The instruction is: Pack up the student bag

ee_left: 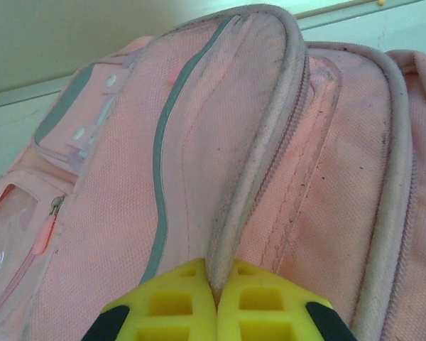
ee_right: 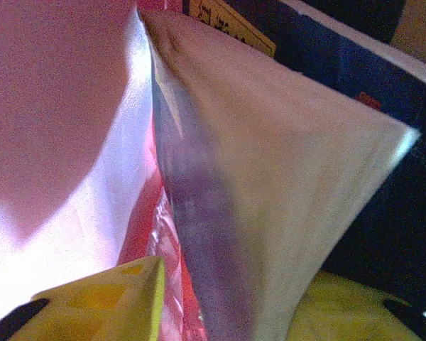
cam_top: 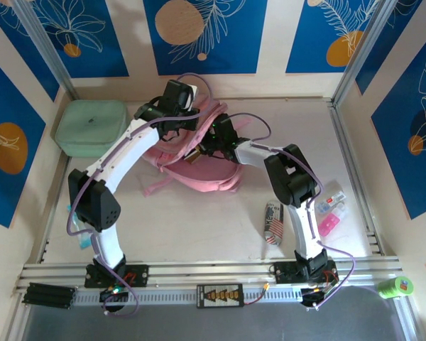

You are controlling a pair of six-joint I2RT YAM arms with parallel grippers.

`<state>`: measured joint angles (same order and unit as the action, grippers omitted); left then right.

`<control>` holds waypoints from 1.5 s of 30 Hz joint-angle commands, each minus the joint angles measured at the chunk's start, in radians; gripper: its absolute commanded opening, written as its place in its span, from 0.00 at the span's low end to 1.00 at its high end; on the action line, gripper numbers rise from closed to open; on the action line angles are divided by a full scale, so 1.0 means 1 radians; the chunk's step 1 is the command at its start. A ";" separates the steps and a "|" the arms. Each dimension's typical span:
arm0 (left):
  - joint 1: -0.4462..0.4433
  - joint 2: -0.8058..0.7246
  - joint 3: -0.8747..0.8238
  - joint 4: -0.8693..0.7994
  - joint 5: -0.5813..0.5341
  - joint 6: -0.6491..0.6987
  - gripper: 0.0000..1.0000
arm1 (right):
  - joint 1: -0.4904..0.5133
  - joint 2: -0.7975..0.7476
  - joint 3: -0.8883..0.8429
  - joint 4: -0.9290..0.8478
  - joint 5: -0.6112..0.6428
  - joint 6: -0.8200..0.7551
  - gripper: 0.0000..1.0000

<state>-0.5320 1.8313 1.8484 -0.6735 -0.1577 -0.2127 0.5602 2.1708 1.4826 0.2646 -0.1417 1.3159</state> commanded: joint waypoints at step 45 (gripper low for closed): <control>0.256 -0.467 -1.047 0.610 0.201 -0.638 0.87 | -0.127 -0.739 -0.532 -0.469 0.254 -0.420 0.72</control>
<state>-0.3141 1.3849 0.8902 -0.1341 0.0563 -0.7303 0.4137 1.4014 0.9180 -0.1741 0.1051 0.9161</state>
